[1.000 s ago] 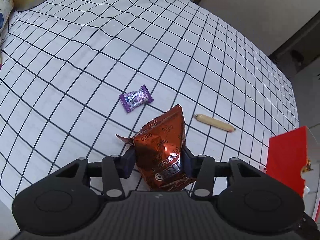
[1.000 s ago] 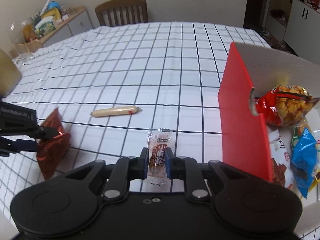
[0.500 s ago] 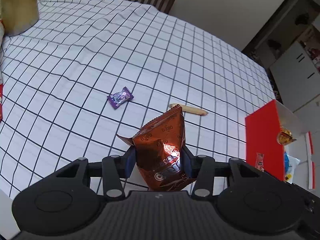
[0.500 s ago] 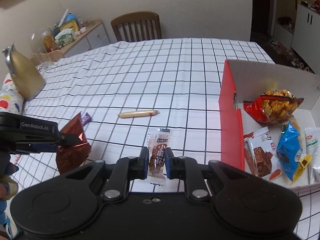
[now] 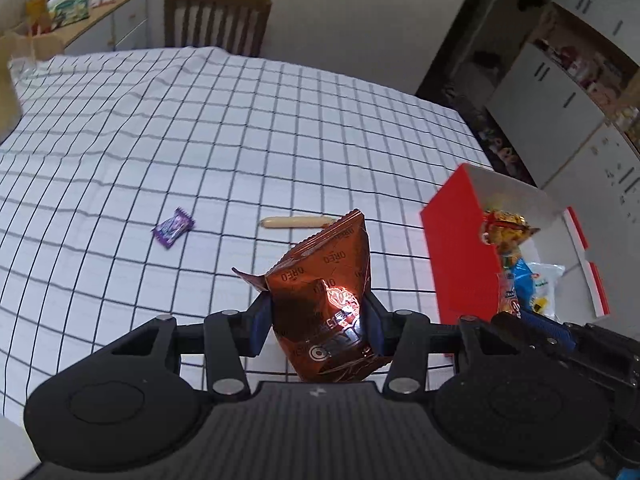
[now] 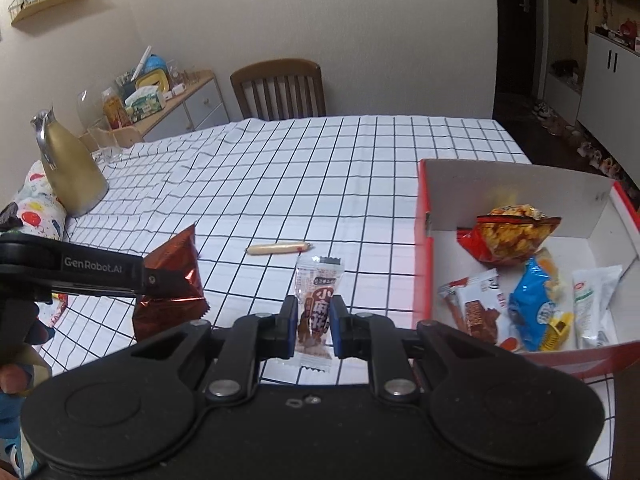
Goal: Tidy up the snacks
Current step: 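Carry the Oreo packet and wrapped sweet over the red box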
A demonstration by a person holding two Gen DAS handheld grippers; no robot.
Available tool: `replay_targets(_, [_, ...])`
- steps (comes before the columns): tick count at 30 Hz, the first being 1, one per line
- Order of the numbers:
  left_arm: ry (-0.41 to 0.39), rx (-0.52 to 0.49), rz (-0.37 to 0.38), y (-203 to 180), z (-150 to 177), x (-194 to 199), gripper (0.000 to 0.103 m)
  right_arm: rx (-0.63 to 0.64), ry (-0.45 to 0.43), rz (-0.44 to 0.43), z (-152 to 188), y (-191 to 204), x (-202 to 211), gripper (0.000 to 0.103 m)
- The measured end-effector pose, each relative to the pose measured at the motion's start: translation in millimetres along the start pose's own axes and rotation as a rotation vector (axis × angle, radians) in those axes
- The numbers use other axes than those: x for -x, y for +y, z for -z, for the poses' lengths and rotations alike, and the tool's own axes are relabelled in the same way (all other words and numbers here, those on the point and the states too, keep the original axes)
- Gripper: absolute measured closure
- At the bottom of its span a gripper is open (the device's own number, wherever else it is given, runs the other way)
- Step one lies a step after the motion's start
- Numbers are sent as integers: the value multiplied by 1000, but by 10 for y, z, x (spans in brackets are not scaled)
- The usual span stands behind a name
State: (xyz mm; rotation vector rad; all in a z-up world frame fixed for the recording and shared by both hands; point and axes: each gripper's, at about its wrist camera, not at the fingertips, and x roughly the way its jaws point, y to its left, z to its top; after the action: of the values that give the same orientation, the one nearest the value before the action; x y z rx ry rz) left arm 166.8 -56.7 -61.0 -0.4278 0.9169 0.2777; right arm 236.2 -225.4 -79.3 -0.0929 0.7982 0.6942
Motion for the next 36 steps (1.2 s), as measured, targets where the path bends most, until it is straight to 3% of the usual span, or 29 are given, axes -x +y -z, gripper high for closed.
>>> replay_targets(17, [-42, -255, 129, -965, -252, -35, 56, -45, -87, 103, -27, -510, 355, 89])
replay_targets(36, [-34, -464, 170, -1925, -518, -355, 56, -167, -117, 255, -22, -1433, 545, 88])
